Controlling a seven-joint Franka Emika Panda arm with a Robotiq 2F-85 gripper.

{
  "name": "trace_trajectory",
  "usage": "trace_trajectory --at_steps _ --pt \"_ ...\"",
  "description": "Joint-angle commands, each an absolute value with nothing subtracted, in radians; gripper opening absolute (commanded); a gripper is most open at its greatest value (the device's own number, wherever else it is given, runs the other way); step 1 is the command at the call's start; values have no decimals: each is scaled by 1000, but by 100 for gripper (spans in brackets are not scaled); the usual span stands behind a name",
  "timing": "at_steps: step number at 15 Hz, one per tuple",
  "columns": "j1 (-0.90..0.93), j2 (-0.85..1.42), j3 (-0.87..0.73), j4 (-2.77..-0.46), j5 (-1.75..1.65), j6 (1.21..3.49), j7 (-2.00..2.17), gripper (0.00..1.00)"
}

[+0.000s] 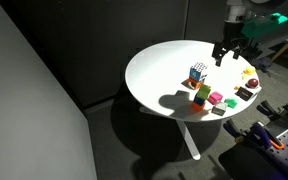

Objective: Put the light green block on the blue block

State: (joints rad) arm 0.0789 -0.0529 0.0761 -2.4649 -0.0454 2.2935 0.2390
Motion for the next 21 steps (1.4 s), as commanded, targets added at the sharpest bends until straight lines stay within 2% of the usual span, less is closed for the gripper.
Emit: trace_trajectory --at_steps 1,21 --pt "71 -113 73 -2480 -23 2288 241 100" --pt "69 -111 77 -2464 -29 2292 238 100"
